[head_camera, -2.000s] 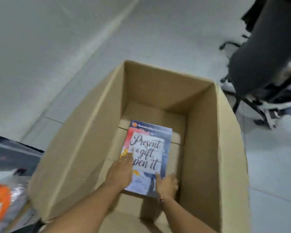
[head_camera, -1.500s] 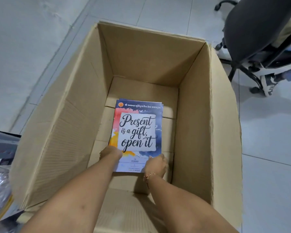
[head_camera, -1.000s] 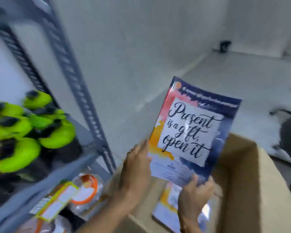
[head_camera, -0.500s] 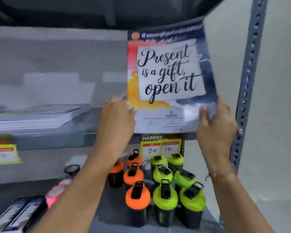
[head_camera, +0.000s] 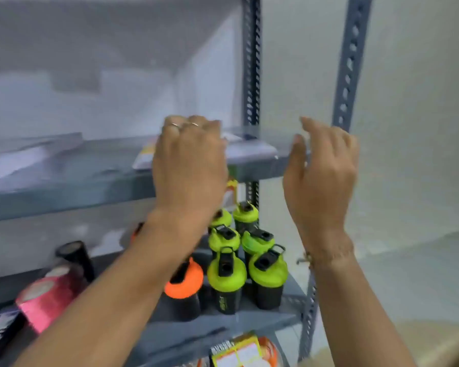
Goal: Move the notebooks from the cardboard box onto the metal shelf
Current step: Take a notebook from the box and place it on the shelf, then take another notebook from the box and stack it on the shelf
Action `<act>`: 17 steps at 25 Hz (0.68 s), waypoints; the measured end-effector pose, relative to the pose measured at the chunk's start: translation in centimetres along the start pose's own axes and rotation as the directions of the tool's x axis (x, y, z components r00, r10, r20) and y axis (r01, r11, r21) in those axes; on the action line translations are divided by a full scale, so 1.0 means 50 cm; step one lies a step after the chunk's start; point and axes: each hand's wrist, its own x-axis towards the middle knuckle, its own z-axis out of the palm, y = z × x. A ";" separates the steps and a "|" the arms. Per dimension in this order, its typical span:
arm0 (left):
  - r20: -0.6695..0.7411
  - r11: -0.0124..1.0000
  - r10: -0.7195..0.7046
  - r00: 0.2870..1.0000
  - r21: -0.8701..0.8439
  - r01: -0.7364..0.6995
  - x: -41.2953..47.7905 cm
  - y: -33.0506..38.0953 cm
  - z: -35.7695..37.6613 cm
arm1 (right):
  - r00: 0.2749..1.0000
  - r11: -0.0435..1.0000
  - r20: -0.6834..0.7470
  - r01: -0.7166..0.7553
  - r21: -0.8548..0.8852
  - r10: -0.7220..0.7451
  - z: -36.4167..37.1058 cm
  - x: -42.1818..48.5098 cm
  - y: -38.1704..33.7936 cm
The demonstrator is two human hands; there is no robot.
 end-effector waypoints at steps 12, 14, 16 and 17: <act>0.735 0.903 0.396 -0.551 -0.422 0.086 -0.890 0.677 0.370 | -0.466 -0.750 -0.616 -0.565 -0.345 0.635 -0.563 -0.967 0.493; 0.785 0.962 0.250 -0.567 -0.266 0.056 -0.997 0.693 0.379 | -0.548 -0.782 -0.569 -0.522 -0.340 0.613 -0.598 -1.041 0.484; 0.847 0.987 0.161 -0.506 -0.133 0.090 -1.056 0.714 0.379 | -0.501 -0.730 -0.543 -0.565 -0.384 0.674 -0.616 -1.081 0.477; 0.884 0.991 0.120 -0.451 -0.077 0.113 -1.065 0.722 0.379 | -0.471 -0.712 -0.551 -0.583 -0.391 0.689 -0.616 -1.086 0.475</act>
